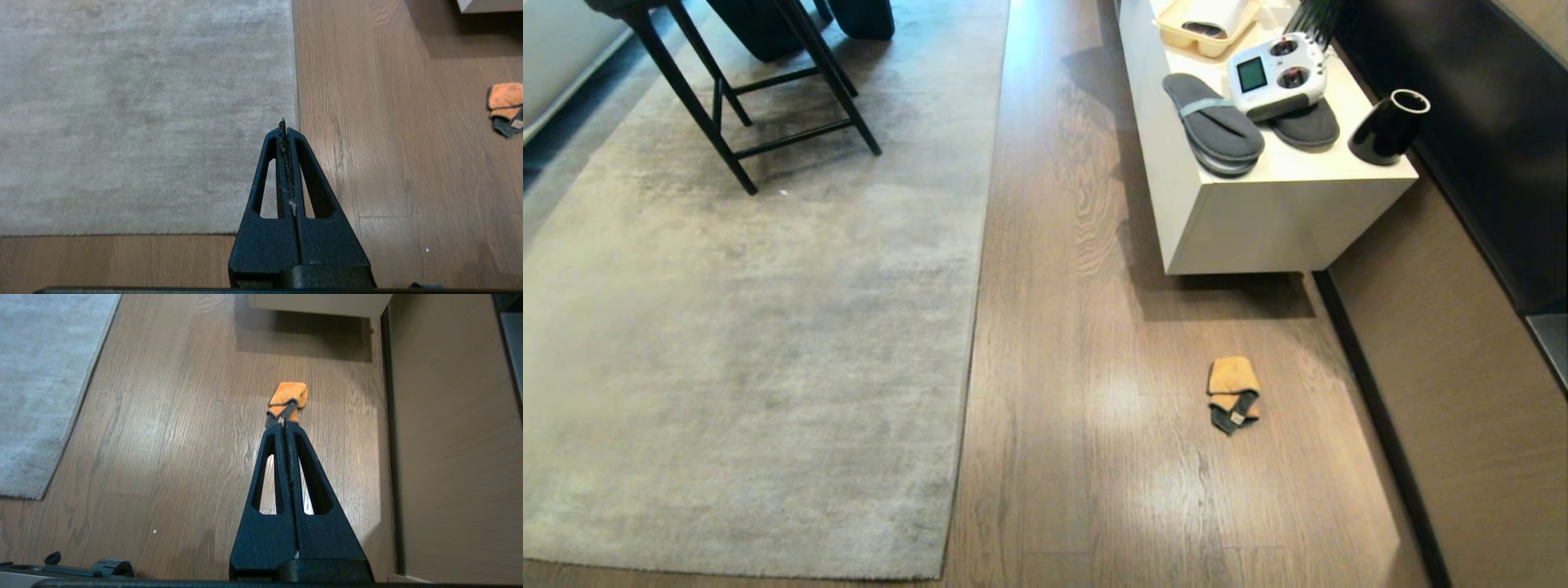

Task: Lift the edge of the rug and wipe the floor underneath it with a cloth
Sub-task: Pick up the rag

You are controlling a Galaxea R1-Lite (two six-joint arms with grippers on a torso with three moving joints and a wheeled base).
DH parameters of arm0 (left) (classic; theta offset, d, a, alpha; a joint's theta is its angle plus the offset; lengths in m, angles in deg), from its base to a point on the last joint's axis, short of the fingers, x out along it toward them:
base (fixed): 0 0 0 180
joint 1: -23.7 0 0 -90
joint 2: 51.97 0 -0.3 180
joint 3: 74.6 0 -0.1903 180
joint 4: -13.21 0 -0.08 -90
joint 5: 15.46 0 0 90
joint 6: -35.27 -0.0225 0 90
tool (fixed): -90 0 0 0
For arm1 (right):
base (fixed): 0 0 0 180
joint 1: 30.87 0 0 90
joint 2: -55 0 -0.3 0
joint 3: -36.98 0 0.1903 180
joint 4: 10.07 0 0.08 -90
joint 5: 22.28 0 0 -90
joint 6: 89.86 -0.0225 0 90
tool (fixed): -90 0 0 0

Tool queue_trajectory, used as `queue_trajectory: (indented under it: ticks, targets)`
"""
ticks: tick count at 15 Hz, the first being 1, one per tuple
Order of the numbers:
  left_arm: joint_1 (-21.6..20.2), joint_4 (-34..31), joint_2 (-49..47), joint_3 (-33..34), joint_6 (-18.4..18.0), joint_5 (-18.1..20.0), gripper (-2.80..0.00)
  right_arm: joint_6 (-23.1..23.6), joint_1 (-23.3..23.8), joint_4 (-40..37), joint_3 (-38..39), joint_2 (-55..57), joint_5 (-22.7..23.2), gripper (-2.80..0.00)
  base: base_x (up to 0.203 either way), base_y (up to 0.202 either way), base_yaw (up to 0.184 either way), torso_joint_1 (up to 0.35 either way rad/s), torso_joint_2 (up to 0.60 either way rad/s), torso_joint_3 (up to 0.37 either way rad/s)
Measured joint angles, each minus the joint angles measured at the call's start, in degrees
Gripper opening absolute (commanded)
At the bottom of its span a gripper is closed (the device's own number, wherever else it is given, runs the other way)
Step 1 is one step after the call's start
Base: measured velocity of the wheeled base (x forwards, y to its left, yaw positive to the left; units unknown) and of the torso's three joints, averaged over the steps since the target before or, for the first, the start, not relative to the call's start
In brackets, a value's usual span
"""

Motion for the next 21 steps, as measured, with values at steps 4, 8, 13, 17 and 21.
queue_trajectory:
  ticks: [4,8,13,17,21]
  targets:
    - [0.00,-0.01,0.00,0.00,0.02,-0.01,-2.80,0.01,0.00,0.01,0.00,0.00,0.01,-2.80,0.000,0.000,0.000,0.004,0.00,-0.200]
    - [0.00,0.07,0.00,0.00,0.11,0.01,-2.80,0.01,0.00,0.02,0.00,0.00,0.00,-2.80,0.000,0.000,0.000,0.004,0.00,-0.192]
    - [0.00,0.07,0.00,0.00,0.11,-0.03,-2.80,0.01,0.00,0.02,0.00,0.00,0.02,-2.80,0.000,0.000,0.000,0.001,0.00,-0.194]
    - [0.00,0.07,0.00,0.00,0.15,-0.01,-2.80,0.00,0.00,0.02,0.00,0.00,0.00,-2.80,0.000,0.000,0.000,0.004,0.00,-0.199]
    - [0.00,0.04,0.00,0.00,0.11,-0.01,-2.80,0.04,0.00,0.02,0.00,0.00,0.01,-2.80,0.000,0.000,0.000,0.004,0.00,-0.198]
